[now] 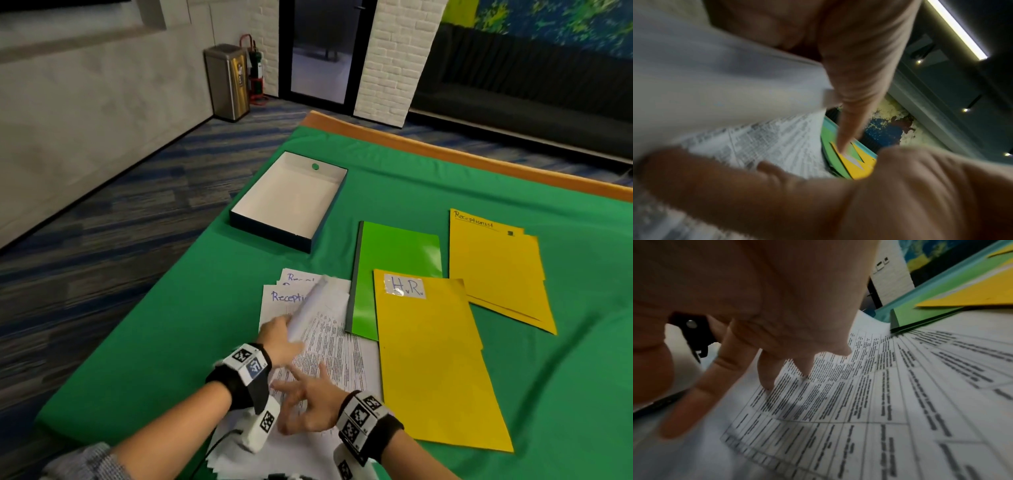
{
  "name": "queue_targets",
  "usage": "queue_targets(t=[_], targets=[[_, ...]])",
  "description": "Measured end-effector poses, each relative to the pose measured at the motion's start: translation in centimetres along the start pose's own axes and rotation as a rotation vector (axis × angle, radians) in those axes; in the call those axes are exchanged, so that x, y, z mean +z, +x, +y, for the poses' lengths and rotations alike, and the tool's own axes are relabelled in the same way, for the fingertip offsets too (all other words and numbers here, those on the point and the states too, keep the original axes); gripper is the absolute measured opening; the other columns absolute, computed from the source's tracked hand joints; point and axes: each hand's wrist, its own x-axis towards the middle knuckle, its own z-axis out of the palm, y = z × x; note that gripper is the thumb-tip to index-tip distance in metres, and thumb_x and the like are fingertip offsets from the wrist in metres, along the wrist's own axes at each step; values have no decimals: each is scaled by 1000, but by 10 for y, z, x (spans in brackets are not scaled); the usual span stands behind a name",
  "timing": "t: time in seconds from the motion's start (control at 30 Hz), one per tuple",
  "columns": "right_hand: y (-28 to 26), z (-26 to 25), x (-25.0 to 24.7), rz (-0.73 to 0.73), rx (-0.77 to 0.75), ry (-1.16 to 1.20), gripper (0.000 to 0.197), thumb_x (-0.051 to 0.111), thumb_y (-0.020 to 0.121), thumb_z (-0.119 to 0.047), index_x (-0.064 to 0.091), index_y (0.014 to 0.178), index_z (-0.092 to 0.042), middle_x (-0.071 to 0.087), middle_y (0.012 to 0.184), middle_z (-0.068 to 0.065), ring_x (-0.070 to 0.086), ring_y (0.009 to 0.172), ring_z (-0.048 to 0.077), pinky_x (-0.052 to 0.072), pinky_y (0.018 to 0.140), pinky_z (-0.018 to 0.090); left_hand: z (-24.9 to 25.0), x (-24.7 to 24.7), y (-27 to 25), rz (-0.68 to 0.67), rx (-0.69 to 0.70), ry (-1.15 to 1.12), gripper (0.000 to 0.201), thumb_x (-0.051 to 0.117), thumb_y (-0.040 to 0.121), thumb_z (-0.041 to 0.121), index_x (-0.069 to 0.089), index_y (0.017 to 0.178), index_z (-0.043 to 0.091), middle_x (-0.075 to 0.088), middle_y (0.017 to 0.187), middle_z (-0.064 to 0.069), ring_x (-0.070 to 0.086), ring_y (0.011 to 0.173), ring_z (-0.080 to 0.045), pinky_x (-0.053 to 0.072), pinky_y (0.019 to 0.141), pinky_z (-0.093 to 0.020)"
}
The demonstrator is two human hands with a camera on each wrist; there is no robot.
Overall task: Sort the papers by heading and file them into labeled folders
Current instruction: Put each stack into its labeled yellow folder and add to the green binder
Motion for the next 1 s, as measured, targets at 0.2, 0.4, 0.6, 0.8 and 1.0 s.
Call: queue_targets(t=[0.2, 0.4, 0.6, 0.8, 1.0], targets=[[-26, 44, -20, 782, 337, 413, 82, 80, 61, -50, 44, 129, -21, 42, 129, -9, 40, 120, 8, 33, 109, 35, -15, -63, -1, -58, 56, -399, 38, 72, 77, 7, 59, 112, 7, 65, 112, -10, 64, 98, -24, 53, 86, -37], [-48, 40, -57, 934, 77, 1005, 78, 92, 41, -39, 61, 109, -16, 71, 106, 4, 67, 101, 22, 56, 84, 37, 11, -92, -29, -13, 377, -883, 68, 92, 27, 49, 74, 87, 21, 74, 93, -2, 71, 87, -18, 58, 69, -29], [-63, 12, -90, 1052, -184, 888, 46, 85, 60, -3, 65, 100, -15, 73, 99, -2, 68, 96, 16, 56, 78, 26, 40, -86, -47, 122, 575, -840, 43, 86, 43, 35, 74, 84, 31, 74, 91, 2, 70, 89, -17, 58, 72, -29], [-51, 36, -60, 963, -62, 913, 46, 84, 56, 2, 65, 95, -14, 74, 88, -8, 69, 83, 9, 54, 68, 22, 13, -54, -30, 91, 317, -831, 80, 91, 20, 43, 62, 91, 18, 73, 88, -1, 69, 86, -14, 58, 64, -25], [-47, 65, -27, 847, 166, 871, 30, 82, 69, -14, 66, 91, -27, 71, 95, -9, 67, 93, 13, 56, 78, 27, 9, -28, -29, 263, 192, -780, 49, 83, 61, 7, 59, 104, 11, 66, 96, 1, 61, 91, -11, 50, 72, -21]])
